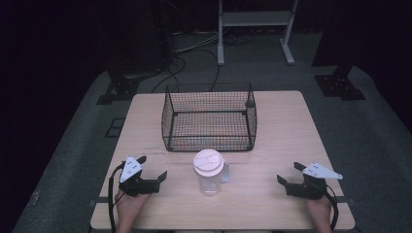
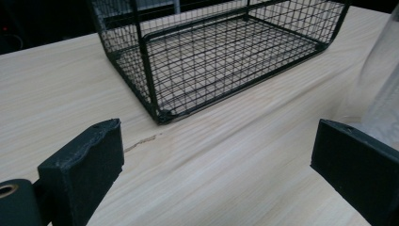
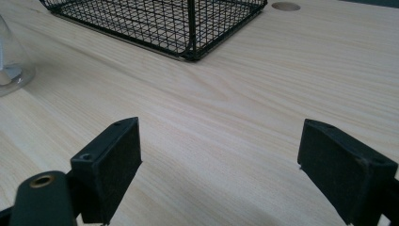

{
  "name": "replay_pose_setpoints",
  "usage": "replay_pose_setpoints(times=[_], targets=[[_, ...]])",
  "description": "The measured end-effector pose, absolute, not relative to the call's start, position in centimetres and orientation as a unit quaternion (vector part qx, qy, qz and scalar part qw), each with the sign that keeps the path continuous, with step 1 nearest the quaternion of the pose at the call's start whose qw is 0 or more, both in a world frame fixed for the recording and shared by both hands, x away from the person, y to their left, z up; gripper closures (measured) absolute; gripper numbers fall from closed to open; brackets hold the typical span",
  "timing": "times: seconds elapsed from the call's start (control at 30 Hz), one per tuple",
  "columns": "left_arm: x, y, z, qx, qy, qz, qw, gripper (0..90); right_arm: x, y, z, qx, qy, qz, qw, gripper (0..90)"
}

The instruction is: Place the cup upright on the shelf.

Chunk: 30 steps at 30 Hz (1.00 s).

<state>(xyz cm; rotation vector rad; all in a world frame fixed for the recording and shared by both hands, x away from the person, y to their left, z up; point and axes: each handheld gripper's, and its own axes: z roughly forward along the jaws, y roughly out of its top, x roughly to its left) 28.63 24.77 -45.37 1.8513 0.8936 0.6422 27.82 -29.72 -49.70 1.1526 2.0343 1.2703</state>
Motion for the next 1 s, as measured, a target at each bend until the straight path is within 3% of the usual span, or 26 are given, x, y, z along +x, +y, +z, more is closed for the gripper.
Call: replay_pose_setpoints(times=[1.0], targets=[[28.2, 21.8, -41.5, 0.77, 0.296, 0.256, 0.504, 2.1, 27.8, -29.6, -49.7, 0.419, 0.746, 0.46, 0.238, 12.9]])
